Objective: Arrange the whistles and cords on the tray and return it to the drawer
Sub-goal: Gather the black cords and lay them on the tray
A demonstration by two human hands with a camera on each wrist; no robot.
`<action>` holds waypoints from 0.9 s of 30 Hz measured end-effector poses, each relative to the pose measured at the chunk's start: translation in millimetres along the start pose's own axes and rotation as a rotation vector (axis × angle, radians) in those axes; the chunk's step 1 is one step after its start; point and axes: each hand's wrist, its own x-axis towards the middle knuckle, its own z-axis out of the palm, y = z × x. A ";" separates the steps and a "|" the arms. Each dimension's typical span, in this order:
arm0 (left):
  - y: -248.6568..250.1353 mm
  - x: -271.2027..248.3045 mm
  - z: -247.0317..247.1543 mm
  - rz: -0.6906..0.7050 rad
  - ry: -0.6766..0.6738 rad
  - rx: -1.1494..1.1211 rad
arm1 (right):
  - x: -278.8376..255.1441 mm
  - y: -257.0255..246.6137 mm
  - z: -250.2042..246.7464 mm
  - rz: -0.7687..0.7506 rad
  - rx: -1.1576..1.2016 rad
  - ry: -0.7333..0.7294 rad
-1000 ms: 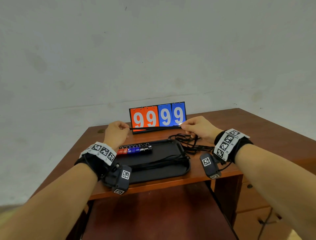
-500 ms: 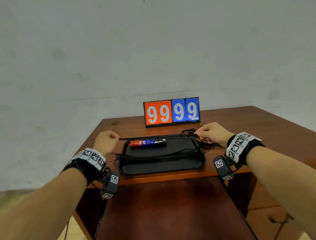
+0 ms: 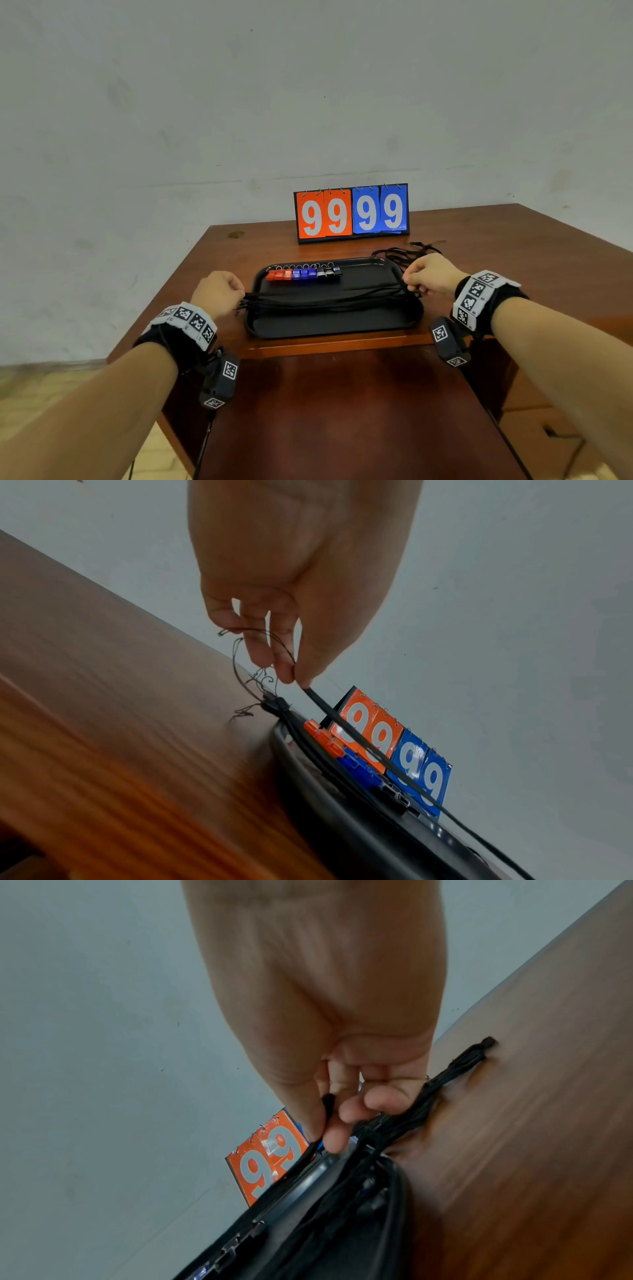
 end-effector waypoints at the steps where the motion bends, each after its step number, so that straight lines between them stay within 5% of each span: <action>1: -0.5 0.1 0.6 0.003 -0.006 0.007 | 0.1 1.1 0.7 -0.006 -0.013 0.008; 27: -4.7 -3.7 6.9 -0.012 -0.052 0.018 | 7.8 15.1 12.1 -0.069 -0.122 0.047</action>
